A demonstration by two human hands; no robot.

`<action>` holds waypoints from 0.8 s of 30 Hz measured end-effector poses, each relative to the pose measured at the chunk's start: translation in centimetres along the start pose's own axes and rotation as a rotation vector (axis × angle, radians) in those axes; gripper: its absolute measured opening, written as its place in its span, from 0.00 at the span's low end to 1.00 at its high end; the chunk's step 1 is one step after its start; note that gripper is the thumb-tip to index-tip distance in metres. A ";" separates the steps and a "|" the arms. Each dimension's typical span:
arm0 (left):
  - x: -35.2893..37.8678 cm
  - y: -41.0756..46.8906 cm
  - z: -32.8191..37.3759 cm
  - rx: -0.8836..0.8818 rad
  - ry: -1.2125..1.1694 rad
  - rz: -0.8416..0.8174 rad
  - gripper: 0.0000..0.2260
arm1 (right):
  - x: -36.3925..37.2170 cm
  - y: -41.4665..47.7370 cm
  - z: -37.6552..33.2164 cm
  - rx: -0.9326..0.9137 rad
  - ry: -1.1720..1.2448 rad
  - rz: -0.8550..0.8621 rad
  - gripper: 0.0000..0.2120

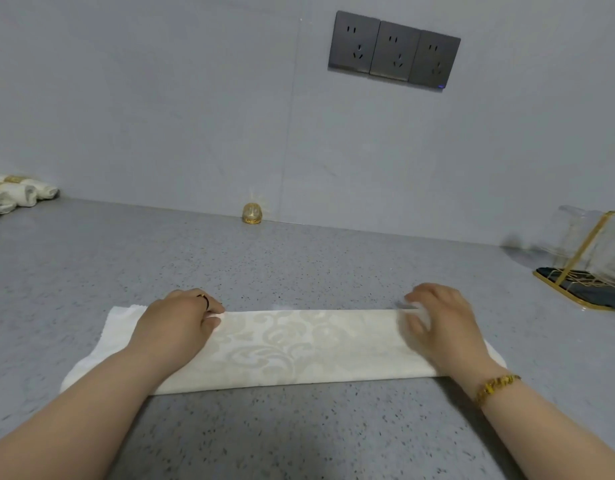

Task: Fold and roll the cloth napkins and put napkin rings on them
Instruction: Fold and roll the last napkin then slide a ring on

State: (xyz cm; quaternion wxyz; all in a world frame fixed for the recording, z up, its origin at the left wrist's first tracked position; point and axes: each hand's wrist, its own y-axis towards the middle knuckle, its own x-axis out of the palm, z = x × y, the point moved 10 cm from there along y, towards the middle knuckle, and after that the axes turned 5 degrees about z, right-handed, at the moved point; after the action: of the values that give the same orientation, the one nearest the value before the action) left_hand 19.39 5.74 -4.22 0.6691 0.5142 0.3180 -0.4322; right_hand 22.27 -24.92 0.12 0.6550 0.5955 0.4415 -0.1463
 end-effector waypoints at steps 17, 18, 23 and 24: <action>-1.7 -7.3 7.4 0.199 -0.048 -0.233 0.13 | 4.2 -1.2 -3.4 -0.170 -0.280 -0.468 0.16; -1.4 -8.0 8.4 0.207 -0.113 -0.223 0.11 | 4.7 -0.7 -2.9 -0.149 -0.285 -0.509 0.17; -0.7 -9.2 11.9 0.378 -0.093 -0.008 0.13 | 7.0 1.2 -1.8 -0.106 -0.331 -0.591 0.19; -0.5 -9.0 12.2 0.413 -0.096 0.008 0.16 | 7.3 1.6 -1.8 -0.099 -0.333 -0.587 0.19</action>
State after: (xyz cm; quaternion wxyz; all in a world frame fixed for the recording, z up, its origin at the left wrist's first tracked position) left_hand 10.81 -6.74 -4.22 0.5656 0.6207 0.1884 -0.5093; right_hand 26.80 -20.50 -4.16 0.6762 0.3785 0.4876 -0.4022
